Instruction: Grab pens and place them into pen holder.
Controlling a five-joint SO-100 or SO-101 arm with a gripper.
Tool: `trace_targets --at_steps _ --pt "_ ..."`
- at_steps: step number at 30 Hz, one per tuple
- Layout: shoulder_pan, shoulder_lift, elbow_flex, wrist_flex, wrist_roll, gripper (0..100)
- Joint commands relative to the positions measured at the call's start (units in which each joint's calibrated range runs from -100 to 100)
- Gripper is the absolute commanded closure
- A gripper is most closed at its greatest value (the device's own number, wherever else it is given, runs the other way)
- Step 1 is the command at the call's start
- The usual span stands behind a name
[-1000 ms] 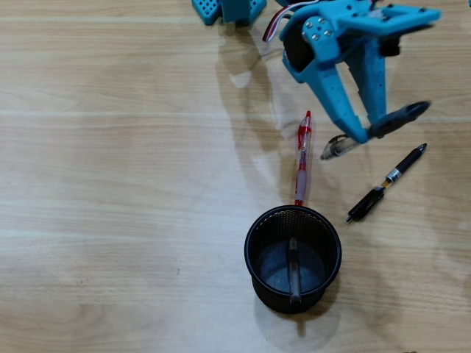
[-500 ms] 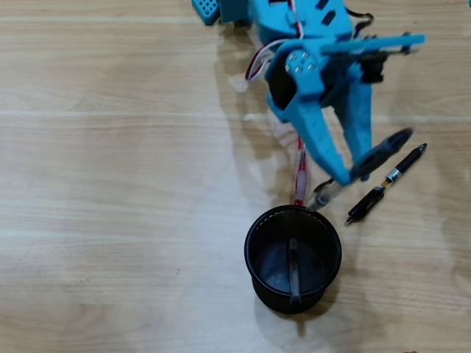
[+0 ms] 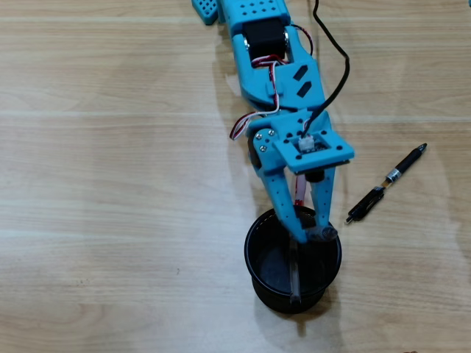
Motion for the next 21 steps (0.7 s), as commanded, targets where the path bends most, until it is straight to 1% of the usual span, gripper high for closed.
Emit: trace_targets --at_steps 1,6,11,13,16,17,21 --pt "0.7 -0.5 -0.6 -1.1 -0.9 96" --pt "0.4 -0.4 -0.6 -1.1 -1.0 88" --pt "0.6 -1.3 -0.7 -1.1 -1.0 88" --pt "0.6 -1.7 -1.8 -1.0 -1.0 89" --pt "0.2 -4.4 -1.9 -0.3 -0.8 98" --pt "0.1 -5.5 -1.8 -0.3 -0.7 99" --pt "-1.2 -11.4 0.0 0.6 -0.7 98"
